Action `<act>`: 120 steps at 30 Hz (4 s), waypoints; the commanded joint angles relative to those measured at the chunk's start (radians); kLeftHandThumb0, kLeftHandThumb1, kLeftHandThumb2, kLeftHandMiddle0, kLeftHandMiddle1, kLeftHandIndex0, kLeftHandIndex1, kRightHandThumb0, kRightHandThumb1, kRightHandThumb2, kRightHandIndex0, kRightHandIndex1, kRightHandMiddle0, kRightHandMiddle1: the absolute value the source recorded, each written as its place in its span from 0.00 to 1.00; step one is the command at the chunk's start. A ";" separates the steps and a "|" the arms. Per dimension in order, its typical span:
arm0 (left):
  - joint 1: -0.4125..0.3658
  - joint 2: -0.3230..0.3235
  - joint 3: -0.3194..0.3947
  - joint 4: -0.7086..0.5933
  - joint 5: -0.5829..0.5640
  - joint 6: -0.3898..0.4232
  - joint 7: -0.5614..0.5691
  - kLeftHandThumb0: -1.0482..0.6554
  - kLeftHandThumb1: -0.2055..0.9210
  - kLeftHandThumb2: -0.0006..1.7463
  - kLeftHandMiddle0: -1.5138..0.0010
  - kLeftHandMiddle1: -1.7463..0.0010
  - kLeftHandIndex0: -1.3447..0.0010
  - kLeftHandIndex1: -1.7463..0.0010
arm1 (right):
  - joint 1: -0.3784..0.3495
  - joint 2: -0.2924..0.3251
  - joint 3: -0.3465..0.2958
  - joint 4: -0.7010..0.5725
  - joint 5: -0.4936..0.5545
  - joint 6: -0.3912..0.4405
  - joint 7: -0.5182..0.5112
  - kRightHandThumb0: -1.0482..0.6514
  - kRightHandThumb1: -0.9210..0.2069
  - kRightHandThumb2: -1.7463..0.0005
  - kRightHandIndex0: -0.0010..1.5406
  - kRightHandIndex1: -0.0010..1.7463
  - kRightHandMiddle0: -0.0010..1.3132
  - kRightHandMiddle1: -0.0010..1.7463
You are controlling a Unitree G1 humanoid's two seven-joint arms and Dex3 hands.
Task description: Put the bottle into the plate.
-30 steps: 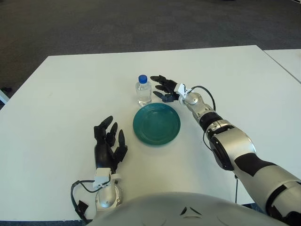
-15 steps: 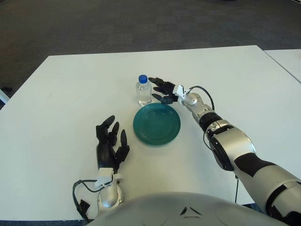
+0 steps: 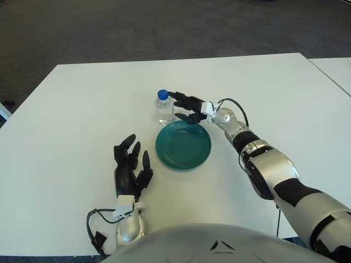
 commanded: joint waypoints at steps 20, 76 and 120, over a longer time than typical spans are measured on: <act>-0.073 -0.047 0.006 0.050 0.003 0.019 0.040 0.17 1.00 0.31 0.68 0.95 0.99 0.45 | 0.128 -0.020 -0.055 -0.088 0.132 -0.235 0.248 0.00 0.00 0.61 0.10 0.02 0.00 0.23; -0.137 -0.055 0.076 0.046 -0.042 0.132 0.058 0.15 1.00 0.17 0.69 0.97 1.00 0.47 | 0.100 -0.145 -0.097 0.025 0.089 -0.167 -0.013 0.00 0.00 0.57 0.19 0.01 0.00 0.36; -0.385 0.025 0.211 0.128 -0.017 0.446 0.043 0.06 1.00 0.08 0.74 0.99 1.00 0.52 | 0.547 -0.106 -0.274 -0.417 0.466 -0.178 0.367 0.41 0.01 0.76 0.36 0.58 0.25 0.92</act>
